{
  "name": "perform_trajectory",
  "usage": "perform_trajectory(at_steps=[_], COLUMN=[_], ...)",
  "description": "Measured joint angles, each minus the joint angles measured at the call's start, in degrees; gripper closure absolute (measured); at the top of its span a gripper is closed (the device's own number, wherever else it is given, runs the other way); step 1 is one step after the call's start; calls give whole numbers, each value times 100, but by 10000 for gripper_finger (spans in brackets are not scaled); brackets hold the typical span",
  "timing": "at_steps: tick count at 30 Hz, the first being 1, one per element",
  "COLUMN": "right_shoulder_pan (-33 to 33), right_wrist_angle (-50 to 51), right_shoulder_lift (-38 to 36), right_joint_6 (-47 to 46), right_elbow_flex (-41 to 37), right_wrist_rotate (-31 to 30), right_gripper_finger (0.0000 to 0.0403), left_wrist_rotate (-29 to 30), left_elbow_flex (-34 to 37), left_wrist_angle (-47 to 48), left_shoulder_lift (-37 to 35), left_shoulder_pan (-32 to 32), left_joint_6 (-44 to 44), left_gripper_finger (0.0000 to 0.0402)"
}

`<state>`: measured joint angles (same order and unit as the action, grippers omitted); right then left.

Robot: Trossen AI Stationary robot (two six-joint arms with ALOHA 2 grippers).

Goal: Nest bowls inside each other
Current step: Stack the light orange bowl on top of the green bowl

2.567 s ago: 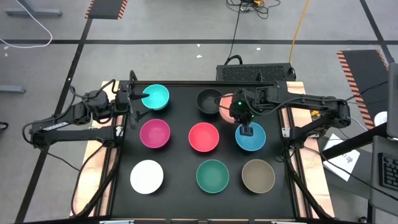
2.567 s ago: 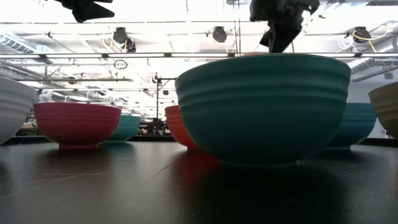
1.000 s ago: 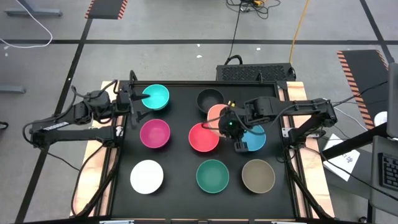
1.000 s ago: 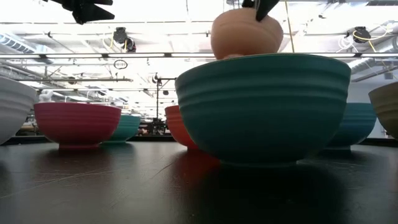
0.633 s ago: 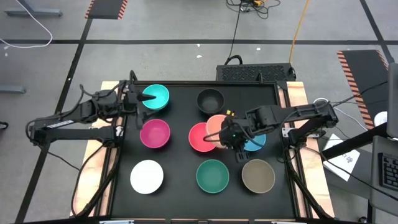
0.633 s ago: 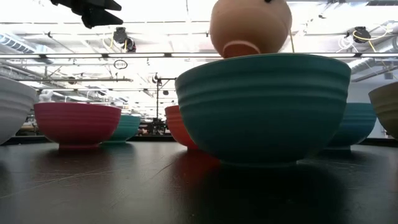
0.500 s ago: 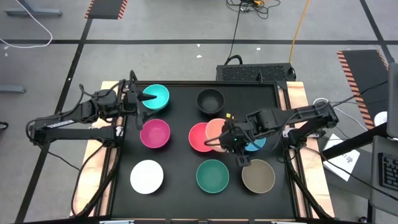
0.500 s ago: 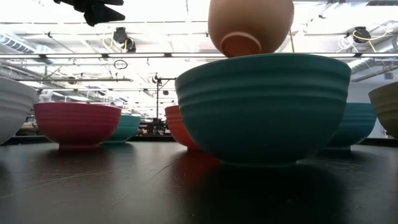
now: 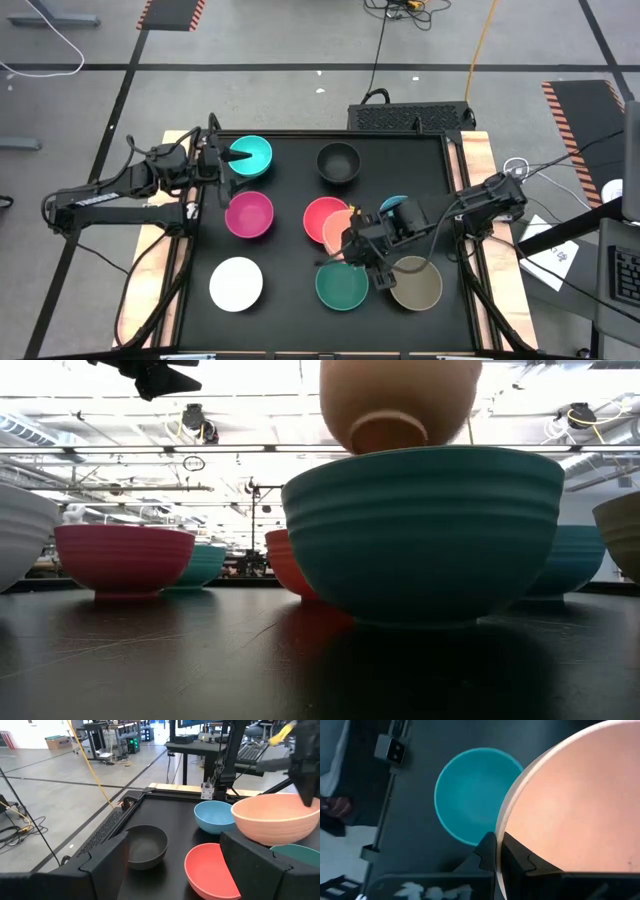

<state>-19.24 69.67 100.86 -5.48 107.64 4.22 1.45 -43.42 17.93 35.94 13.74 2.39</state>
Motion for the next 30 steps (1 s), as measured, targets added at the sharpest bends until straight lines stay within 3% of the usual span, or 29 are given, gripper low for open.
perform_trajectory(at_steps=[8, 17, 30], right_shoulder_pan=[-154, -442, -759], right_wrist_angle=[424, 621, 42], right_shoulder_lift=[406, 411, 409], right_joint_6=[-72, -432, -634], right_elbow_flex=[802, 802, 802], right_wrist_rotate=[-141, -163, -259], right_gripper_finger=[403, 403, 403], left_wrist_rotate=[-13, -52, -122], left_elbow_flex=[0, 0, -2], left_wrist_angle=[2, 0, -20], left_shoulder_lift=[0, 0, 0], left_shoulder_pan=[0, 0, -2], left_joint_6=[-37, -37, -126], left_gripper_finger=[87, 87, 87])
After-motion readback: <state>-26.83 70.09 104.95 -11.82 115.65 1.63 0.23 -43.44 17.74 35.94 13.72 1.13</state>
